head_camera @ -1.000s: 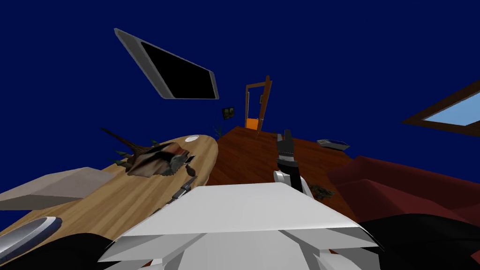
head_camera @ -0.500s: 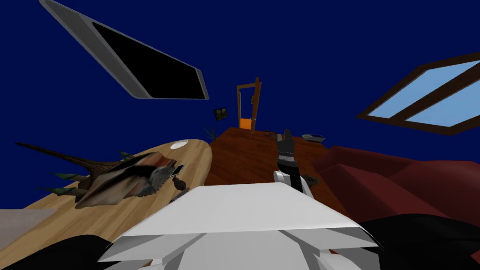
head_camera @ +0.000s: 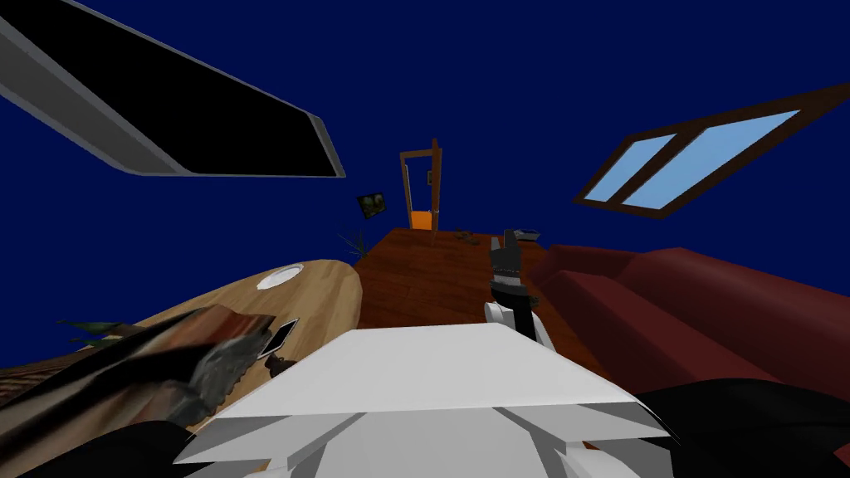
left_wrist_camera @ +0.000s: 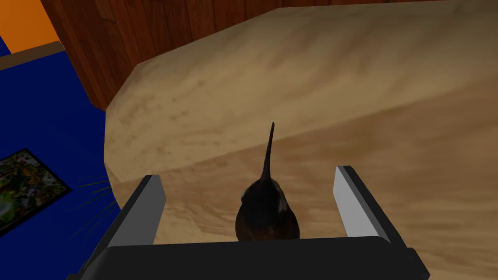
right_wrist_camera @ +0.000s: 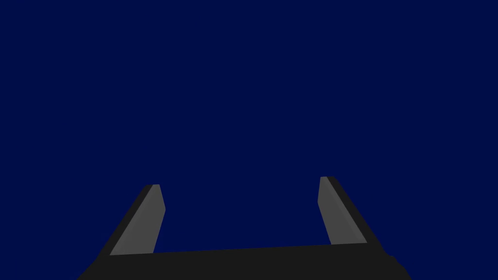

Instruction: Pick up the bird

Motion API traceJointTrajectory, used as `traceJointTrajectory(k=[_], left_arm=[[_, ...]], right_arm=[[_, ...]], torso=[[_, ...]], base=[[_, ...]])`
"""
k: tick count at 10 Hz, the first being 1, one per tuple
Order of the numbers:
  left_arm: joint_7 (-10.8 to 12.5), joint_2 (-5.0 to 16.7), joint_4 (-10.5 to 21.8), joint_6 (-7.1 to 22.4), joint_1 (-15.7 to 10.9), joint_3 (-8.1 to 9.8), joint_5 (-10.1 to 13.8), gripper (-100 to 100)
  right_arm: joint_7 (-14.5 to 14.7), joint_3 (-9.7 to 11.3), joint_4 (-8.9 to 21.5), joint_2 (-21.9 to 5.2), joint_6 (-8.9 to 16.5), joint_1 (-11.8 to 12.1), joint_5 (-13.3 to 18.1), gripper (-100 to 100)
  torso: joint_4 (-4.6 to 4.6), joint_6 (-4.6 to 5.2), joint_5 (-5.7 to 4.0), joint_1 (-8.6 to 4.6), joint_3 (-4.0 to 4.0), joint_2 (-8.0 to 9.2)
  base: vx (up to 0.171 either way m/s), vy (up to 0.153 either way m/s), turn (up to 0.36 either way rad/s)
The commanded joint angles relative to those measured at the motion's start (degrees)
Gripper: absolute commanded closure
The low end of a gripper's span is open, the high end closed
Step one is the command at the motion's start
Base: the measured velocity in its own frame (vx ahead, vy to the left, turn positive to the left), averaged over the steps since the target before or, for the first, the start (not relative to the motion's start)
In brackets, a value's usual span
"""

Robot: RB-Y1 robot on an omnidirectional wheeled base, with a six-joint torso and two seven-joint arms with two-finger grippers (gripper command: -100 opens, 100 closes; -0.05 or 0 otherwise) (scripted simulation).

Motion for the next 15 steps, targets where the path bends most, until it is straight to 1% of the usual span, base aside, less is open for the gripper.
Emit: traceJointTrajectory(k=[1, 2, 3, 4, 6, 8, 9, 10, 11, 12, 13, 14, 15], left_arm=[[0.1, 1.3, 1.7, 1.2, 2.5, -0.33, 1.3, -100], [0.1, 1.3, 1.7, 1.2, 2.5, -0.33, 1.3, -100], [0.3, 2.3, 2.9, 1.9, 3.5, -0.80, 2.0, -100], [0.3, 2.3, 2.9, 1.9, 3.5, -0.80, 2.0, -100], [0.7, 3.5, 5.0, 3.1, 4.9, -2.01, 3.2, -100], [0.9, 4.0, 6.6, 4.4, 5.7, -3.53, 4.0, -100], [1.0, 3.9, 7.0, 4.9, 5.8, -4.29, 4.3, -100], [1.1, 3.9, 7.1, 4.4, 5.1, -4.17, 4.0, -100], [1.1, 3.9, 7.1, 4.7, 5.1, -4.26, 4.1, 0], [0.7, 1.9, 8.3, 5.1, 3.4, -5.19, 3.2, -100], [0.5, 1.0, 8.9, 5.3, 2.5, -5.66, 2.8, -100], [0.2, -0.5, 9.9, 5.6, 1.2, -6.37, 2.2, -100], [0.4, 0.3, 9.4, 5.2, 2.2, -5.92, 2.5, -100]], right_arm=[[0.0, 0.0, 0.0, 0.0, 0.0, 0.0, 0.0, 0], [0.0, 0.0, 0.0, 0.0, 0.0, 0.0, 0.0, 0], [0.0, 0.0, 0.0, 0.0, 0.0, 0.0, 0.0, 0], [0.0, 0.0, 0.0, 0.0, 0.0, 0.0, 0.0, 0], [0.0, 0.0, 0.0, 0.0, 0.0, 0.0, 0.0, 0], [0.0, 0.0, 0.0, 0.0, 0.0, 0.0, 0.0, 0], [0.0, 0.0, 0.0, 0.0, 0.0, 0.0, 0.0, 0], [0.0, 0.0, 0.0, 0.0, 0.0, 0.0, 0.0, 0], [0.0, 0.0, 0.0, 0.0, 0.0, 0.0, 0.0, 0], [0.0, 0.0, 0.0, 0.0, 0.0, 0.0, 0.0, 0], [0.0, 0.0, 0.0, 0.0, 0.0, 0.0, 0.0, 0], [0.0, 0.0, 0.0, 0.0, 0.0, 0.0, 0.0, 0], [0.0, 0.0, 0.0, 0.0, 0.0, 0.0, 0.0, 0]], torso=[[0.00, 0.00, 0.00, 0.00, 0.00, 0.00], [0.00, 0.00, 0.02, 0.03, -0.01, -0.02], [0.02, -0.07, 0.01, -0.03, 0.03, 0.06], [0.03, -0.03, -0.01, -0.09, 0.06, 0.09], [0.05, -0.03, -0.04, -0.20, 0.11, 0.19], [0.03, -0.05, -0.01, -0.10, 0.06, 0.09], [0.02, -0.05, -0.01, -0.11, 0.05, 0.08], [0.03, -0.06, -0.01, -0.15, 0.06, 0.10], [0.05, -0.10, -0.03, -0.25, 0.12, 0.20], [0.07, -0.10, -0.05, -0.32, 0.16, 0.28], [0.08, -0.09, -0.04, -0.29, 0.18, 0.29], [0.08, -0.10, -0.03, -0.25, 0.18, 0.30], [0.08, -0.10, -0.02, -0.19, 0.18, 0.31]], base=[[0.097, 0.074, -0.374], [0.071, 0.069, -0.133], [0.065, 0.050, -0.202], [0.041, 0.033, -0.105], [0.047, 0.035, -0.230], [0.070, 0.056, -0.224], [0.057, 0.044, -0.191], [0.023, 0.021, -0.037], [0.000, 0.000, 0.000], [0.011, 0.018, -0.046], [0.013, 0.032, -0.052], [0.011, 0.048, -0.045], [0.005, 0.024, -0.011]])
